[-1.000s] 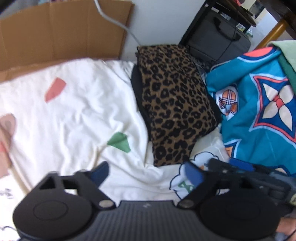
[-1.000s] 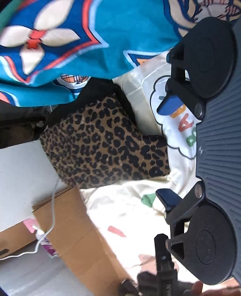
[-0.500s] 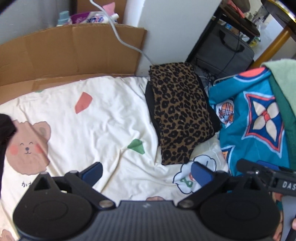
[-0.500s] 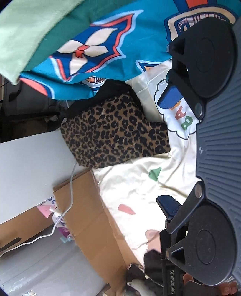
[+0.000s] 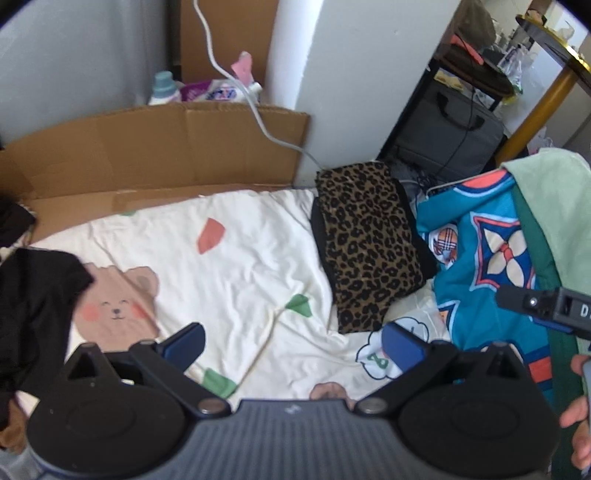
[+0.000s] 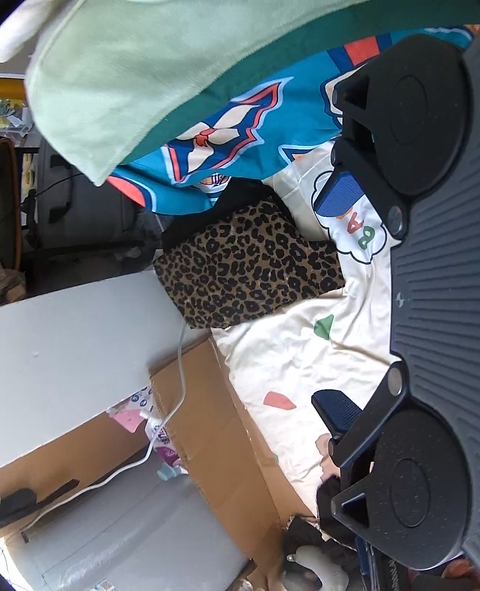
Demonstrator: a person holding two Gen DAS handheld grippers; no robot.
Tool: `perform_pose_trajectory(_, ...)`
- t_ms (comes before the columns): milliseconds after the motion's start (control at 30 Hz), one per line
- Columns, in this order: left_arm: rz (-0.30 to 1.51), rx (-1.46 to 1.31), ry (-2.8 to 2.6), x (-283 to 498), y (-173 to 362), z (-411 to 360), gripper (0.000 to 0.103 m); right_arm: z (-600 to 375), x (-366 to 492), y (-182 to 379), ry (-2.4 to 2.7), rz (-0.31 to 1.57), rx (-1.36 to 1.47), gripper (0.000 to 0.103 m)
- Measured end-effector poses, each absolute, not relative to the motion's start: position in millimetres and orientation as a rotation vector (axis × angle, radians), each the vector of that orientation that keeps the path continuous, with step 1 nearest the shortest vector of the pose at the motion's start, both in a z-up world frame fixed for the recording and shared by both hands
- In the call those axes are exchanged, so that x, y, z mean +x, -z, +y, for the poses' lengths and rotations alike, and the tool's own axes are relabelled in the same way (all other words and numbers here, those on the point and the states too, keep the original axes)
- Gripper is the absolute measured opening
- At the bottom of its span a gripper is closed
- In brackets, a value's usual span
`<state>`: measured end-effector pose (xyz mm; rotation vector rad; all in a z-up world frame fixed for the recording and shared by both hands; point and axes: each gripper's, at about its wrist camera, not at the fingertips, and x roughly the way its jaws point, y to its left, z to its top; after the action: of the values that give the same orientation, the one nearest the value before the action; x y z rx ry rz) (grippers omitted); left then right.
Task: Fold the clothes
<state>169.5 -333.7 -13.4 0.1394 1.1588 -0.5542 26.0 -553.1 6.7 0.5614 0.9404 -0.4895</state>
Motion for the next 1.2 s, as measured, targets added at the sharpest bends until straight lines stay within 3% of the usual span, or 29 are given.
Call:
perform_pose_trajectory(133, 1.218, 0.102, 0.543, 174.2, -9.2, -308.1, 0.103, -542.3, 20.8, -25.8, 0.489, 0.948, 0.58, 0.103)
perform_pose_trajectory(633, 1.062, 0.163, 0.471, 142.5, -105.6, -170.0, 0.103, -476.0, -12.2, -90.9, 0.368, 0.915, 0.52, 0.103)
perform_pose_trajectory(1200, 0.93, 0.1, 0.226, 81.1, -109.2, -38.3, 0.103, -425.3, -58.5, -94.1, 0.346, 0.842, 0.464, 0.103)
